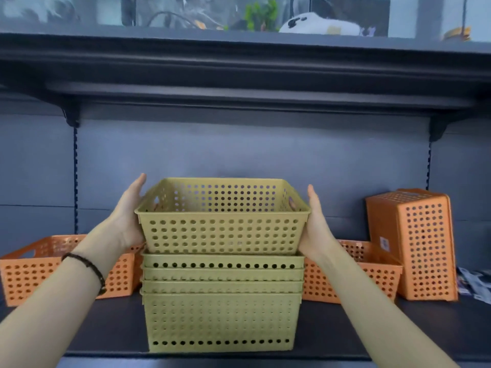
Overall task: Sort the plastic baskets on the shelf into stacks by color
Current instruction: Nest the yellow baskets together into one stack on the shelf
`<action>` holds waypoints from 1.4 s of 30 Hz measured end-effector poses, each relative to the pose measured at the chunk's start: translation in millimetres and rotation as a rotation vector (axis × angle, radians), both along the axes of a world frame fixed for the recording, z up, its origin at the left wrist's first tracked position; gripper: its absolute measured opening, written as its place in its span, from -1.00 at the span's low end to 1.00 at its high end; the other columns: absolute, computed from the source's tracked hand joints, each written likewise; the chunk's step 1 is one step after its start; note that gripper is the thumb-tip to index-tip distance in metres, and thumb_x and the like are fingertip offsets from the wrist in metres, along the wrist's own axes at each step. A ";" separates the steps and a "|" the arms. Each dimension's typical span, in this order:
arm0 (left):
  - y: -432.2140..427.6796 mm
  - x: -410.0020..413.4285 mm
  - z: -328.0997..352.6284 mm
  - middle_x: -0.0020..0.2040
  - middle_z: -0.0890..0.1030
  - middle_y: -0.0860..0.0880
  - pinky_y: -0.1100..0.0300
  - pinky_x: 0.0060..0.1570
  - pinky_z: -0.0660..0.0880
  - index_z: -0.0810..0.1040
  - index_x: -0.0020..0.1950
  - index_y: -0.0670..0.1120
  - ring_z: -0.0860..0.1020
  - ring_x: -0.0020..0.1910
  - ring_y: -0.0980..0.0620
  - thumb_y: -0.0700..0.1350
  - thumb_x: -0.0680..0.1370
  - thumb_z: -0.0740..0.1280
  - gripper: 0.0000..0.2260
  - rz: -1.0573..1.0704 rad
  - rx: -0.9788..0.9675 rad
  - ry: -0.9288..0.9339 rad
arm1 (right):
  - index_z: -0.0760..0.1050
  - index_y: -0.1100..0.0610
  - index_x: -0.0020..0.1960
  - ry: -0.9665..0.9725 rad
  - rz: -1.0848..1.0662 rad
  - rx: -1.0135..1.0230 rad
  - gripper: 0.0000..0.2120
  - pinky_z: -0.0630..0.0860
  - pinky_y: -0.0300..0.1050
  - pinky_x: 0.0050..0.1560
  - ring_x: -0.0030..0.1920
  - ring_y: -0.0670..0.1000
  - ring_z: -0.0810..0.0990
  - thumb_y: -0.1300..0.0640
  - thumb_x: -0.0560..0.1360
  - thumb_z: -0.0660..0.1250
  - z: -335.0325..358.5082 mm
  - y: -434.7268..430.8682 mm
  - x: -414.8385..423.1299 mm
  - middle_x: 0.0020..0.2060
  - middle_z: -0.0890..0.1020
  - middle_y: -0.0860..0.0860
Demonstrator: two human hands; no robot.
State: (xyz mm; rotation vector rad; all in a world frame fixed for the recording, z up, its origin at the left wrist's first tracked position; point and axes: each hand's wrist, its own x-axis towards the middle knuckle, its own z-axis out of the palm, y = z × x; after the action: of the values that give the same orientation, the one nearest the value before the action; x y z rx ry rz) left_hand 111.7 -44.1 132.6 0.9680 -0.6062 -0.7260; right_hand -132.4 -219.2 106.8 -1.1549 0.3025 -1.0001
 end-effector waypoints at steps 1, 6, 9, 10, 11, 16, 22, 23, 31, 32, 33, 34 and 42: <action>-1.2 0.8 -3.5 -0.37 0.65 -0.09 0.03 -0.21 0.42 0.63 -0.23 -0.08 0.63 -0.48 -0.07 0.28 0.54 0.13 -0.50 -0.007 0.014 0.008 | 0.73 0.05 -0.11 0.048 -0.026 -0.005 -0.34 0.53 0.06 0.02 0.05 0.13 0.68 -0.37 0.53 0.02 -0.5 -0.7 0.0 0.04 0.72 0.16; -6.4 7.2 -12.1 -0.49 0.60 -0.08 0.06 -0.26 0.37 0.50 -0.17 -0.09 0.58 -0.57 -0.04 0.23 0.57 0.12 -0.58 -0.017 0.078 -0.028 | 0.63 -0.03 0.18 0.311 -0.246 -0.102 -0.30 0.31 0.15 0.41 0.28 0.13 0.55 -0.49 0.34 0.14 -0.9 -8.1 -8.5 0.15 0.68 0.10; -8.0 5.4 -14.2 -0.54 0.56 -0.06 0.10 -0.31 0.39 0.47 -0.21 -0.12 0.55 -0.61 -0.01 0.19 0.58 0.12 -0.58 -0.028 0.131 -0.087 | 0.50 -0.09 0.34 0.353 -0.267 -0.082 -0.11 0.20 0.20 0.46 0.40 0.07 0.43 -0.55 0.16 0.18 -18.8 -22.7 -13.7 0.32 0.57 0.04; -7.3 5.5 -16.2 -0.55 0.56 -0.05 0.13 -0.34 0.41 0.47 -0.21 -0.12 0.54 -0.62 0.00 0.17 0.59 0.13 -0.60 -0.026 0.141 -0.127 | 0.48 -0.07 0.37 0.367 -0.262 -0.072 -0.13 0.20 0.19 0.47 0.40 0.06 0.43 -0.53 0.21 0.18 -23.6 -21.2 -15.0 0.34 0.55 0.04; -7.0 6.5 -18.6 -0.56 0.55 -0.03 0.16 -0.38 0.42 0.47 -0.21 -0.11 0.52 -0.63 0.02 0.15 0.58 0.15 -0.63 -0.016 0.152 -0.166 | 0.49 -0.04 0.36 0.383 -0.258 -0.067 -0.21 0.23 0.17 0.46 0.37 0.07 0.46 -0.49 0.31 0.16 -26.8 -16.1 -15.3 0.31 0.58 0.05; -9.9 20.7 -40.1 -0.55 0.60 0.07 0.12 -0.31 0.36 0.52 -0.16 -0.09 0.51 -0.35 -0.02 0.01 0.59 0.23 -0.78 0.086 0.218 -0.351 | 0.54 -0.01 0.25 0.429 -0.233 -0.091 -0.51 0.27 0.06 0.44 0.28 0.02 0.52 -0.30 0.55 0.11 -51.0 -16.4 -15.1 0.18 0.64 0.01; -5.4 18.4 -54.8 -0.29 0.60 -0.09 0.08 -0.22 0.43 0.57 -0.02 -0.12 0.53 -0.28 -0.06 -0.01 0.57 0.25 -0.80 0.070 0.241 -0.255 | 0.32 -0.15 0.47 0.309 -0.168 -0.107 -0.37 0.37 0.16 0.37 0.31 0.09 0.52 -0.31 0.45 0.29 -59.2 -15.7 -12.4 0.34 0.54 0.02; -5.0 17.9 -54.2 -0.31 0.59 -0.08 0.10 -0.26 0.42 0.56 -0.01 -0.11 0.53 -0.32 -0.04 -0.01 0.57 0.25 -0.81 0.064 0.239 -0.252 | 0.32 -0.15 0.46 0.303 -0.161 -0.112 -0.41 0.36 0.17 0.37 0.30 0.09 0.53 -0.30 0.48 0.28 -57.9 -13.1 -12.7 0.32 0.56 0.02; 5.9 2.5 -66.7 -0.54 0.53 0.04 0.12 -0.33 0.37 0.52 -0.24 -0.03 0.51 -0.58 0.07 0.08 0.52 0.28 -0.77 0.023 0.206 -0.108 | 0.64 -0.20 -0.08 0.239 -0.062 0.015 -0.59 0.43 0.13 0.29 0.18 0.05 0.59 -0.33 0.55 0.07 -75.1 13.1 -22.3 0.07 0.70 0.00; 7.1 0.1 -69.1 -0.54 0.54 0.03 0.11 -0.32 0.36 0.52 -0.25 -0.03 0.52 -0.58 0.07 0.10 0.53 0.27 -0.75 0.022 0.207 -0.085 | 0.65 -0.18 -0.04 0.232 -0.049 0.022 -0.55 0.42 0.13 0.30 0.18 0.05 0.60 -0.35 0.54 0.05 -79.5 13.3 -22.2 0.06 0.72 0.00; 8.5 -1.6 -71.5 -0.52 0.57 0.02 0.10 -0.30 0.37 0.53 -0.25 -0.03 0.55 -0.55 0.04 0.13 0.53 0.26 -0.72 0.017 0.207 -0.063 | 0.64 -0.16 0.03 0.226 -0.036 0.032 -0.53 0.41 0.14 0.32 0.19 0.03 0.60 -0.36 0.53 0.05 -83.1 11.9 -21.7 0.06 0.72 -0.02; 9.7 -4.1 -73.7 -0.46 0.61 -0.01 0.10 -0.26 0.40 0.54 -0.23 -0.03 0.59 -0.45 0.00 0.18 0.51 0.26 -0.69 0.009 0.207 -0.046 | 0.62 -0.15 0.07 0.214 -0.036 0.037 -0.53 0.40 0.13 0.34 0.20 0.02 0.59 -0.36 0.53 0.05 -85.1 10.2 -21.1 0.07 0.72 -0.03; 19.9 -20.1 -87.6 -0.02 0.67 -0.11 -0.02 -0.03 0.44 0.59 0.10 -0.04 0.57 0.04 -0.14 0.34 0.45 0.24 -0.50 0.052 0.189 0.011 | 0.40 -0.17 0.42 0.244 -0.027 -0.033 -0.28 0.46 0.10 0.26 0.28 0.04 0.56 -0.53 0.38 0.12 -86.7 1.7 -12.4 0.24 0.63 -0.03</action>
State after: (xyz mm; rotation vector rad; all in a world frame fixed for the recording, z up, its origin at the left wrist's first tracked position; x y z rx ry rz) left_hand 91.5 -24.1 45.0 1.1493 -0.5071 -0.7510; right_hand -144.8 -217.5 20.1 -1.3084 0.4983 -0.8904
